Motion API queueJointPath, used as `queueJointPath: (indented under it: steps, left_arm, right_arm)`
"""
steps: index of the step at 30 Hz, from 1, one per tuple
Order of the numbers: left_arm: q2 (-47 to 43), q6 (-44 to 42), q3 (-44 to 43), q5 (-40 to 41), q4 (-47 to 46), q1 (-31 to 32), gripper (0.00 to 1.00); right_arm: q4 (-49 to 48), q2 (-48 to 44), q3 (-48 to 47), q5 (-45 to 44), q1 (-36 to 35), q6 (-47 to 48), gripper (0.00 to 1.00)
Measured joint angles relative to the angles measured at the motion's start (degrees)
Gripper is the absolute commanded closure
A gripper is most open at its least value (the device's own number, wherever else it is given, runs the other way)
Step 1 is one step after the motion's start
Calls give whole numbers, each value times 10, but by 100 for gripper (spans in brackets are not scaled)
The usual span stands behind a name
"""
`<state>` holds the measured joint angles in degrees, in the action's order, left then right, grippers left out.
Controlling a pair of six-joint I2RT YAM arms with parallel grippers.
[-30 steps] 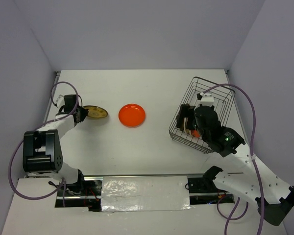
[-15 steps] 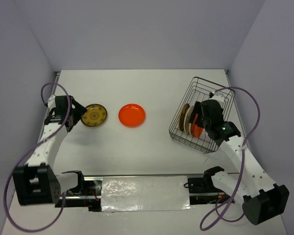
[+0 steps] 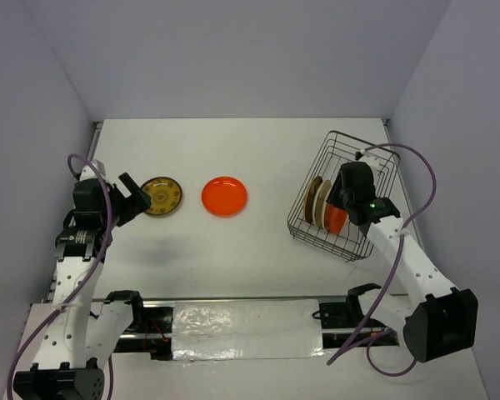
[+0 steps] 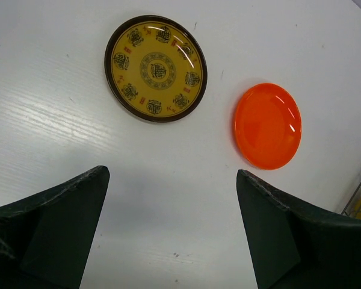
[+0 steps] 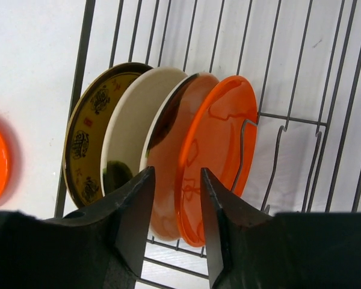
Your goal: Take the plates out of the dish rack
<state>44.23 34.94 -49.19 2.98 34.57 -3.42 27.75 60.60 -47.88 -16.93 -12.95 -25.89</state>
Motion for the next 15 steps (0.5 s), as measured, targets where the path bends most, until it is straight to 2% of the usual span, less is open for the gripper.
queueJointPath:
  steps: [3,7,8,9,10,15]
  left_arm:
    - [-6,-19,2,-12,7,0,0]
    - [-6,-35,2,-28,9,1,1]
    - [-6,-37,2,-31,9,1,1]
    - [-5,-38,2,-34,9,2,1]
    - [-5,-38,2,-36,9,2,1]
    - [-2,-48,2,-48,9,2,1]
  right_arm:
    - [-17,0,13,0,2,-2,66]
    - [-26,16,25,3,12,-3,69]
    - [-29,21,25,5,13,-2,87]
    - [-32,25,25,7,14,-2,87]
    - [-34,26,25,11,14,-3,95]
    - [-26,9,21,21,17,-8,100]
